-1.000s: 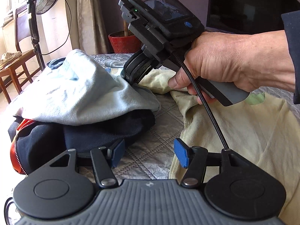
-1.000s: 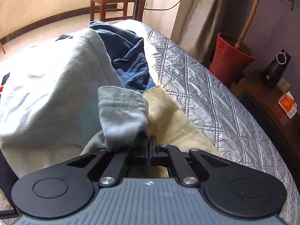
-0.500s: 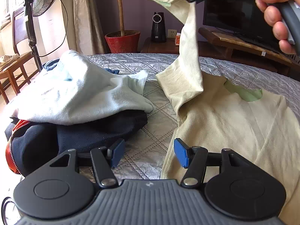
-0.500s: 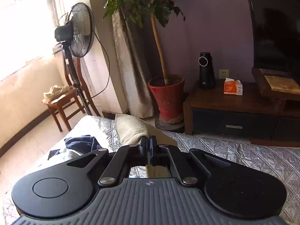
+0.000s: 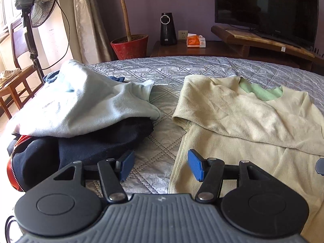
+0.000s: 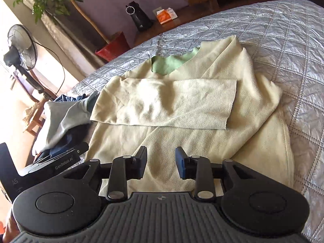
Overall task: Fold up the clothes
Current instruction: 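Lay the lifted sleeve across the sweatshirt body with the right gripper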
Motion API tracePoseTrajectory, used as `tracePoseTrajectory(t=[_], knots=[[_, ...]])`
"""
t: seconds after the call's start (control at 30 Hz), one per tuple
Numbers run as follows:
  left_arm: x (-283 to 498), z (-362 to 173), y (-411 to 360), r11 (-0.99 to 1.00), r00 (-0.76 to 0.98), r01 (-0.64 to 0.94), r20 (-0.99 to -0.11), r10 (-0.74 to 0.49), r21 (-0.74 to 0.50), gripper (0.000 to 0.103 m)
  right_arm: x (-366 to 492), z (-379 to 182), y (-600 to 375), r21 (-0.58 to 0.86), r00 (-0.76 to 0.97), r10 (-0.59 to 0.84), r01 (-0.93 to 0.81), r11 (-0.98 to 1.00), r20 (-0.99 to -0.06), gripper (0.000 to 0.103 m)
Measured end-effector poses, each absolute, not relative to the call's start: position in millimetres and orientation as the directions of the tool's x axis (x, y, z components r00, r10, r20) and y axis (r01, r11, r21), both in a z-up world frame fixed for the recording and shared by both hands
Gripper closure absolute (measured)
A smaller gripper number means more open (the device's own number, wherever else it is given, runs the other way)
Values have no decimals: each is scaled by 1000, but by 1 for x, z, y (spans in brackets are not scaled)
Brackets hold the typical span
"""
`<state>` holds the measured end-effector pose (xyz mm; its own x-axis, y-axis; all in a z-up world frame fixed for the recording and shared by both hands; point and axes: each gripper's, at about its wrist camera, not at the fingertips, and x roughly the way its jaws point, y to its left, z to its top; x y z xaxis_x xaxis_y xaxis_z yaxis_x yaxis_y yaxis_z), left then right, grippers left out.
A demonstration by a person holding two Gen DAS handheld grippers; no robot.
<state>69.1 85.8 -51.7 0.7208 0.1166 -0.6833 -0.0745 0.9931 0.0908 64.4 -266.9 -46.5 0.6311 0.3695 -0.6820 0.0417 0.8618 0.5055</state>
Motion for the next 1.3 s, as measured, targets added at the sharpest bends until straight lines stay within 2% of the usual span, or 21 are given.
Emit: tracePoseTrajectory(t=[0.13, 0.33, 0.43, 0.57, 0.63, 0.67, 0.9, 1.17, 1.23, 1.3], knots=[[72, -52, 91, 992, 720, -100, -682, 125, 76, 49, 70, -43, -323, 581, 688, 320, 180, 794, -651, 53], [77, -60, 85, 989, 702, -84, -696, 148, 125, 48, 93, -61, -344, 607, 637, 379, 179, 775, -672, 54], [78, -65, 79, 986, 685, -71, -710, 160, 153, 48, 97, -69, -339, 569, 608, 372, 164, 806, -701, 55], [78, -67, 77, 983, 680, -69, -713, 172, 171, 46, 103, -64, -317, 414, 599, 315, 31, 910, -736, 58], [78, -67, 75, 982, 682, -69, -710, 177, 178, 46, 105, -62, -309, 351, 600, 293, -22, 936, -744, 71], [77, -67, 75, 981, 683, -67, -708, 180, 184, 46, 103, -61, -307, 340, 599, 297, -44, 940, -743, 103], [76, -67, 74, 978, 687, -60, -703, 185, 198, 45, 90, -38, -311, 408, 628, 363, -79, 910, -689, 103], [79, -68, 75, 979, 687, -59, -704, 180, 193, 45, 42, 46, -309, 620, 703, 511, -125, 774, -496, 103], [79, -69, 75, 979, 687, -59, -704, 180, 193, 45, 27, 51, -305, 626, 708, 506, -116, 771, -492, 103], [79, -69, 76, 980, 687, -59, -704, 179, 191, 45, 12, 36, -305, 635, 693, 491, -61, 770, -528, 103]])
